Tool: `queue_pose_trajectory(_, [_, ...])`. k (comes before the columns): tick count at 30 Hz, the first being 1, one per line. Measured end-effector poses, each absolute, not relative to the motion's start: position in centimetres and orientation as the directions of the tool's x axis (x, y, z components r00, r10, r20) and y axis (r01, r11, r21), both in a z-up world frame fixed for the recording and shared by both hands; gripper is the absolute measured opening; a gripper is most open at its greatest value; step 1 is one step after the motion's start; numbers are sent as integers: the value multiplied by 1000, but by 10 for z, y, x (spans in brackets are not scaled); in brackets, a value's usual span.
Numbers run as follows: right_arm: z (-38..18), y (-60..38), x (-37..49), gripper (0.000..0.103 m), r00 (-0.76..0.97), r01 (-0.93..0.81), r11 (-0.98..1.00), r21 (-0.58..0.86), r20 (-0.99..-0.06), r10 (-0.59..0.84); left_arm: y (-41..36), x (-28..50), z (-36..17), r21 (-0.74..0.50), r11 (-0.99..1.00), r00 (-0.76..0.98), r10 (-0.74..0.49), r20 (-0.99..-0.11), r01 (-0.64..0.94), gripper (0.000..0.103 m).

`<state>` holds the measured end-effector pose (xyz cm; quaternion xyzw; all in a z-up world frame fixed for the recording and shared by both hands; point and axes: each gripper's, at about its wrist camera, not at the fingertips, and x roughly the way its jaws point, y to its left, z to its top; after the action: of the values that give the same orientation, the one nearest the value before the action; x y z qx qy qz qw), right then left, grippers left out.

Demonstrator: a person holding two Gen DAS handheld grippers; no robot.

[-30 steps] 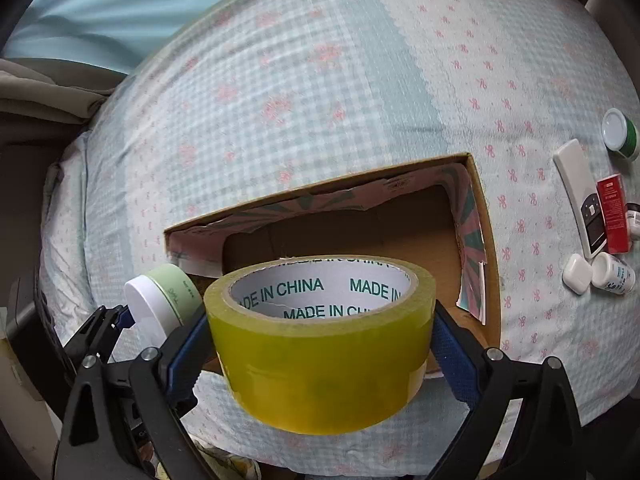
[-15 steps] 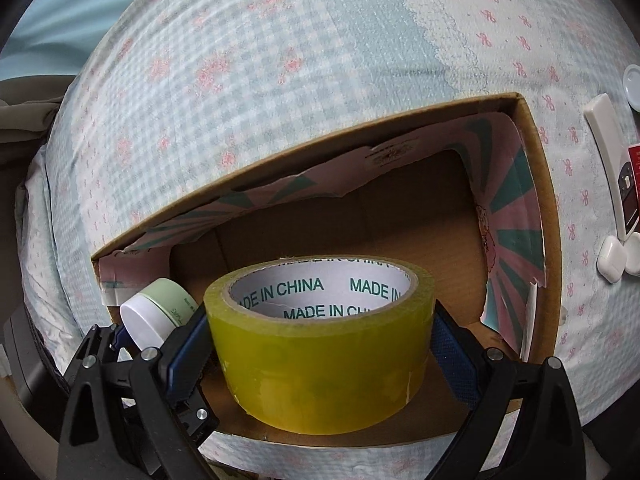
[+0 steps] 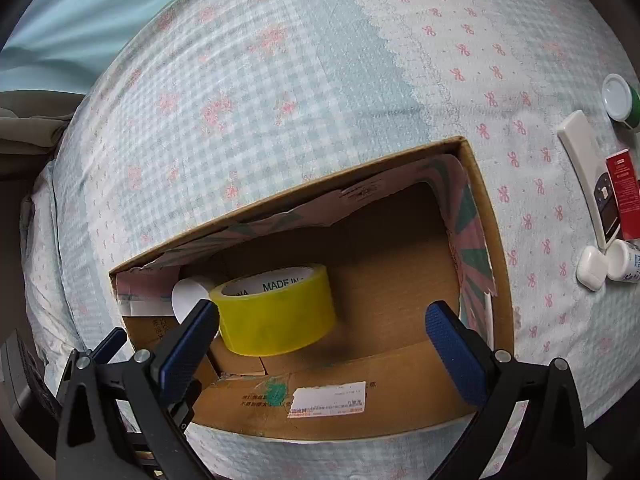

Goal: Organize rigid objects
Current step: 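Lift both tools out of the box and move toward the remaining items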

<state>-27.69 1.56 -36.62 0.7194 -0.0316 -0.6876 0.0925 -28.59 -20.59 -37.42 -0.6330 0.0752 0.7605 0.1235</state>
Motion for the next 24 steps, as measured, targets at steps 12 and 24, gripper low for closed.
queue_pose_trajectory(12, [-325, 2, -238, 103, -13, 207, -971, 123, -992, -129, -223, -255, -309, -48, -984, -242, 90, -966, -174, 103])
queue_pose_trajectory(24, [-237, 43, -192, 103, -179, 346, -935, 83, -972, -152, -195, -210, -212, -2, -993, -394, 50, -918, -121, 103])
